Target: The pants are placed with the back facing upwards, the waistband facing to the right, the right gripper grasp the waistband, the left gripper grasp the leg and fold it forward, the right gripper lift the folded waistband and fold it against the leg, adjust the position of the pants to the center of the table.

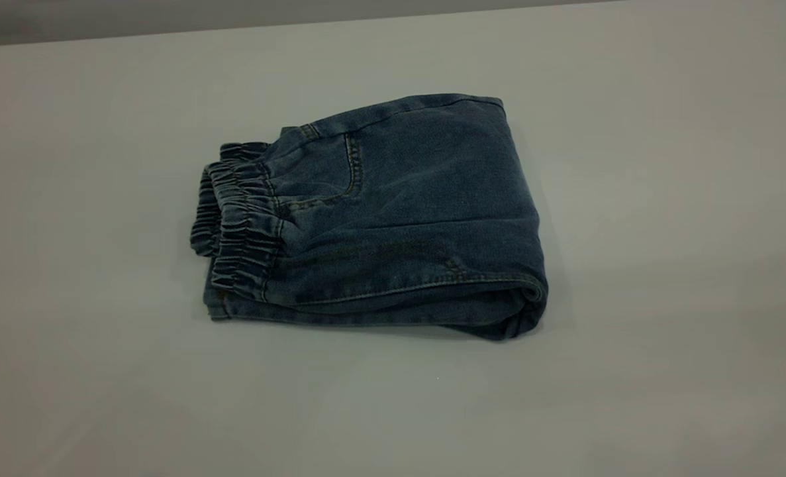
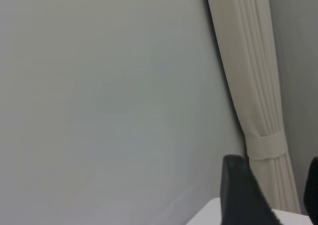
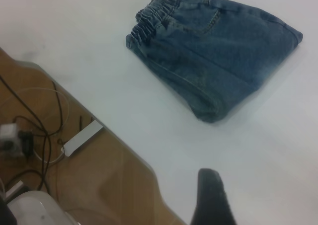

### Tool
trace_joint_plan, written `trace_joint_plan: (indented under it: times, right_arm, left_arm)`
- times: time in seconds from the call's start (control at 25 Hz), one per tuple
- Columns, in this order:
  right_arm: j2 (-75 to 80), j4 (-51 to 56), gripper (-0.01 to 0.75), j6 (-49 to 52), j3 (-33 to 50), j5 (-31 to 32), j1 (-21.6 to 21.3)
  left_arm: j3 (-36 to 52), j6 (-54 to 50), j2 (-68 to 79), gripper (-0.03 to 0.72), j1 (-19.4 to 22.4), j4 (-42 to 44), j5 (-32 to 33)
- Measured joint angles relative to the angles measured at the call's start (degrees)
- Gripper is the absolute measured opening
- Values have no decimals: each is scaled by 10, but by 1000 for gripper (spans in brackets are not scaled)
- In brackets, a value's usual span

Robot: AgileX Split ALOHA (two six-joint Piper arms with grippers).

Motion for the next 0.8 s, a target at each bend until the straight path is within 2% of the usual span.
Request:
trace_joint_plan:
  times: [0.8]
  right_arm:
    - [0,0,408,0,-1,1,0]
  left_arm:
    - [0,0,0,311,0,-1,22]
